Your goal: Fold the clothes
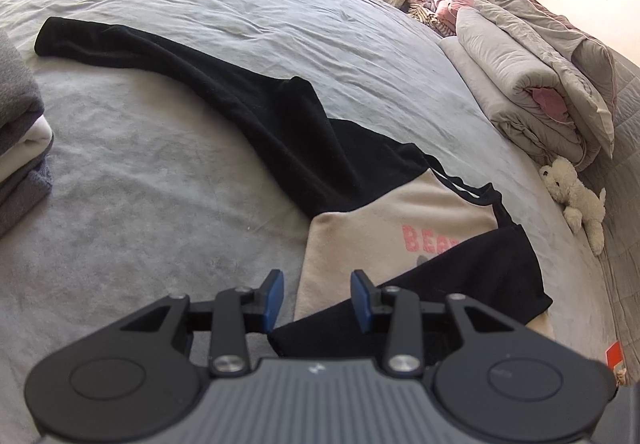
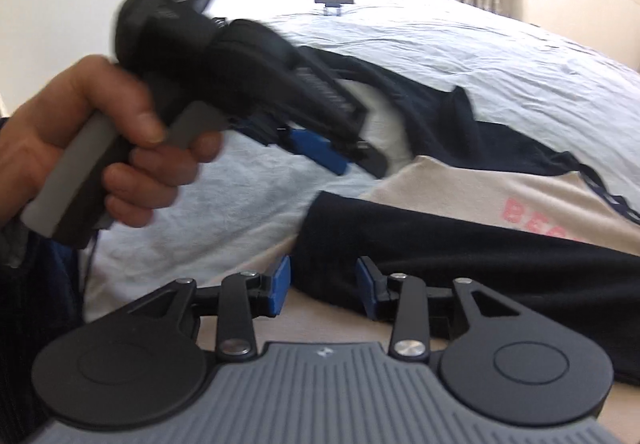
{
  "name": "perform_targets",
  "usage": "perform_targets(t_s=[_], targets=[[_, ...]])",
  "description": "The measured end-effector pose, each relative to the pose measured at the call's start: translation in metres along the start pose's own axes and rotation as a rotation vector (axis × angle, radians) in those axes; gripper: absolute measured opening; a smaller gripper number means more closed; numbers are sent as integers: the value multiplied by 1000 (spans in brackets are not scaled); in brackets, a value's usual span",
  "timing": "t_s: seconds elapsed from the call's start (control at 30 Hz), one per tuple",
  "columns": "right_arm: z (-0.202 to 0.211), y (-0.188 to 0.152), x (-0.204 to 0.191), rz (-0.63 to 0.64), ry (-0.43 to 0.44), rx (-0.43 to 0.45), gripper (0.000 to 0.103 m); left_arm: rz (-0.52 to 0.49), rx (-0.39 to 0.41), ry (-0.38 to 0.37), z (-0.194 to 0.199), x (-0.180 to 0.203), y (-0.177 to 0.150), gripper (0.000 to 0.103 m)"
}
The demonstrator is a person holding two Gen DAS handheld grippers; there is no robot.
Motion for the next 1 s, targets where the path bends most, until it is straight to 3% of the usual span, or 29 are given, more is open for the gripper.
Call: perform_targets(t_s=[0.13,0.23,0.37,0.5,0.57,0.73,0.77,1.0], targets=[[-14,-15,106,-298,-195,-148,42,-49,13,-50,5,13,-4,36],[-17,-28,146,-377,-271,-182,42,-86,23,-96,8,25,-8,36],[-20,-39,149,-280,-282,-220,35,-125,-33,-148,-2,41,-25,36],[-16,-44,183,-307,-333,-233,33,-132,-137,-80,-19,32,-48,36],[-12,-51,208,-341,-366,-244,31,-138,-152,-73,-18,29,-52,36],[5,-63,264,-447,-461,-248,32,-163,-105,-51,-5,27,-45,38],[9,-64,270,-458,-479,-242,36,-168,-94,-51,-4,28,-44,38],[14,-71,291,-487,-518,-236,37,-179,-101,-83,-6,35,-44,39]])
Point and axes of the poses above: each gripper's, at about its wrist camera, not at the fingertips, and z roughly against the way its jaws point, x to its right, y to its top, the point moved 9 cm from there along -z, roughly the way its jaws point, and after that the axes turned 15 degrees about -y, right-handed, at the moved point
